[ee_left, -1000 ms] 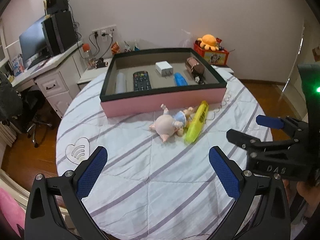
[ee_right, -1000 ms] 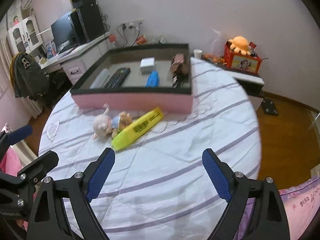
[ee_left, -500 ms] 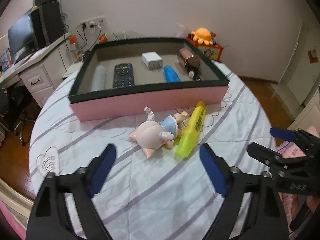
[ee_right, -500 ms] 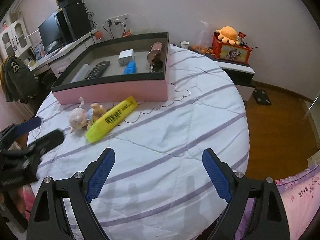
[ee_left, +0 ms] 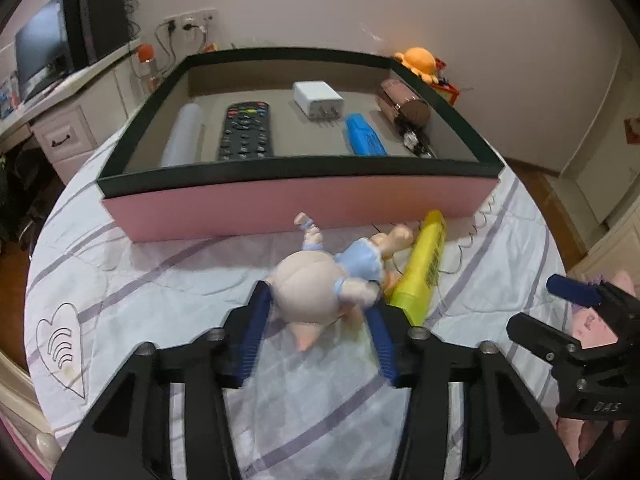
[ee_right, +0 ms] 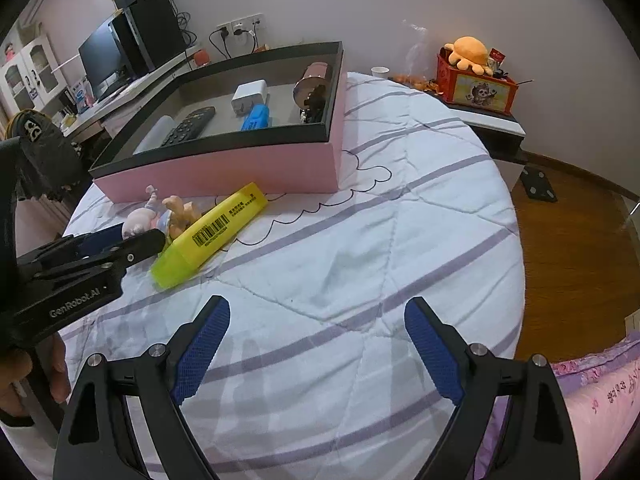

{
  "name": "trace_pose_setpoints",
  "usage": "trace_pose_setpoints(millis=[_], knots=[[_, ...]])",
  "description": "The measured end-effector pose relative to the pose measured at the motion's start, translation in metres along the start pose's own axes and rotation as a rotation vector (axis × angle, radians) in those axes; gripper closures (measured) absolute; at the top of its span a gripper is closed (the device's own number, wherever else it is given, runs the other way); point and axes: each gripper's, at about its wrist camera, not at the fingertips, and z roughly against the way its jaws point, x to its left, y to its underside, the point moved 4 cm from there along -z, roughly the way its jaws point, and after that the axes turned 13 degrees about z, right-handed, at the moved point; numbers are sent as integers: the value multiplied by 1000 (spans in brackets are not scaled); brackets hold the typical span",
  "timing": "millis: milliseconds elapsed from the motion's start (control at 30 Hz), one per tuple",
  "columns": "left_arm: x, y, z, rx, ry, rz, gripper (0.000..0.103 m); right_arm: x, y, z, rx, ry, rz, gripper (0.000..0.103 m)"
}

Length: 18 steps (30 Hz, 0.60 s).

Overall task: Organize rigid objects
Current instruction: 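Close the left gripper on the pig figurine, then lift the pig figurine with the left gripper and carry it toward the box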

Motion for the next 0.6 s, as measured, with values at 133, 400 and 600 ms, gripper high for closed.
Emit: trace_pose_setpoints(millis=[133, 400, 600], knots=[[13, 1, 6, -2, -3, 20, 58, 4, -1, -3, 7, -8, 9, 13], [42, 20, 38, 3, -25, 18, 60, 34, -6, -8, 19, -47, 53, 12], [58, 39, 67, 12, -27, 16, 61, 60, -10, -4, 9, -68, 95, 12]])
